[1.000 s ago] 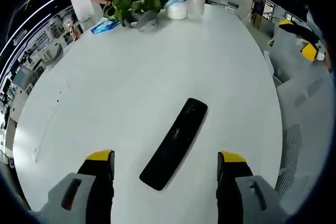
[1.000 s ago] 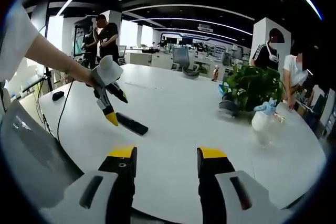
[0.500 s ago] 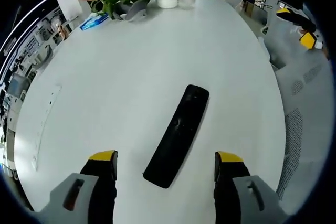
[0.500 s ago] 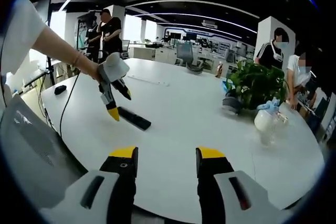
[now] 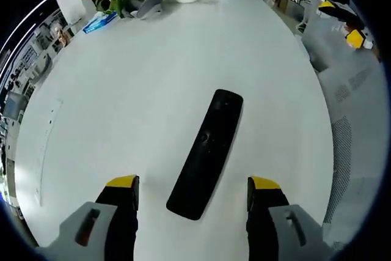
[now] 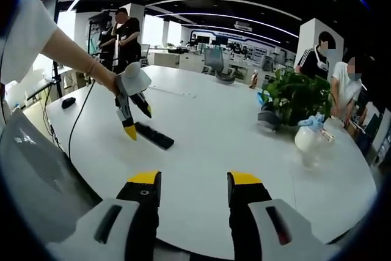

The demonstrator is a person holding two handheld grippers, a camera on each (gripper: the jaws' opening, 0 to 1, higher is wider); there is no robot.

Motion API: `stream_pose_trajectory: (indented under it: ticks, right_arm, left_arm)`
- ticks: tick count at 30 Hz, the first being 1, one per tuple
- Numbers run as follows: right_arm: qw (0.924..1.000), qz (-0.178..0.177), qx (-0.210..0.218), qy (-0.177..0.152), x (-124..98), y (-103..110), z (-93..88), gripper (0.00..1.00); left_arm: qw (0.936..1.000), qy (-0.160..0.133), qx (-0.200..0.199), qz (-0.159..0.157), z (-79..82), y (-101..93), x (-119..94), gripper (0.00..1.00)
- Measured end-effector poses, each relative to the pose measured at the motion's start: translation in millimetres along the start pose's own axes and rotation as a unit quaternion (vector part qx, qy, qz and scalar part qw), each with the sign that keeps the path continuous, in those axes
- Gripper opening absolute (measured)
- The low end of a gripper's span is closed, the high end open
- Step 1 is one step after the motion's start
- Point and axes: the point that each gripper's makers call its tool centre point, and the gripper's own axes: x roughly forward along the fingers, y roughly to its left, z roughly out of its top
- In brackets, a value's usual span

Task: Press the specified remote control buttons in sequence, fully releasing each button before pressing the next.

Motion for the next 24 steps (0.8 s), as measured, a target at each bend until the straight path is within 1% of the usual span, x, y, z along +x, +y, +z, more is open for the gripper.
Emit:
stream_pose_trajectory:
  ticks: [3, 7, 11, 14, 16, 19, 23, 24]
  right_arm:
    - [1.0000, -0.002, 0.000, 0.001, 0.3, -0.8, -0.4, 0.43]
    - [1.0000, -0.004, 0.001, 0.001, 0.2, -1.6, -0.7, 0.43]
    - [1.0000, -0.005, 0.007, -0.002, -0.2, -2.2, 0.0, 0.42]
    - [1.0000, -0.005, 0.004, 0.001, 0.3, -2.0, -0.7, 0.42]
    - [1.0000, -0.003, 0.003, 0.004, 1.0, -1.1, -1.6, 0.42]
    - [1.0000, 0.001, 0.003, 0.008, 1.9, 0.0, -2.9, 0.42]
    - [1.0000, -0.001, 0.001, 0.007, 1.7, -0.2, -2.5, 0.42]
    - [1.0000, -0.001, 0.001, 0.007, 1.7, -0.4, -2.5, 0.42]
  left_arm:
    - [1.0000, 0.001, -0.002, -0.005, -0.9, -1.6, 0.3, 0.68]
    - [0.9999, 0.005, 0.004, -0.012, -2.0, -3.9, 2.0, 0.63]
    - [0.9998, 0.003, 0.002, -0.019, 0.9, -5.8, 3.6, 0.61]
    - [0.9997, 0.001, 0.005, -0.024, 2.6, -7.1, 3.7, 0.57]
    - [0.9997, 0.001, 0.006, -0.025, 2.4, -5.9, 3.8, 0.52]
    - [0.9995, 0.000, 0.012, -0.028, 3.0, -5.8, 1.7, 0.40]
    - [0.9994, -0.001, 0.015, -0.031, 2.3, -7.8, 0.9, 0.36]
    - [0.9993, -0.002, 0.018, -0.032, 1.9, -9.1, 0.3, 0.33]
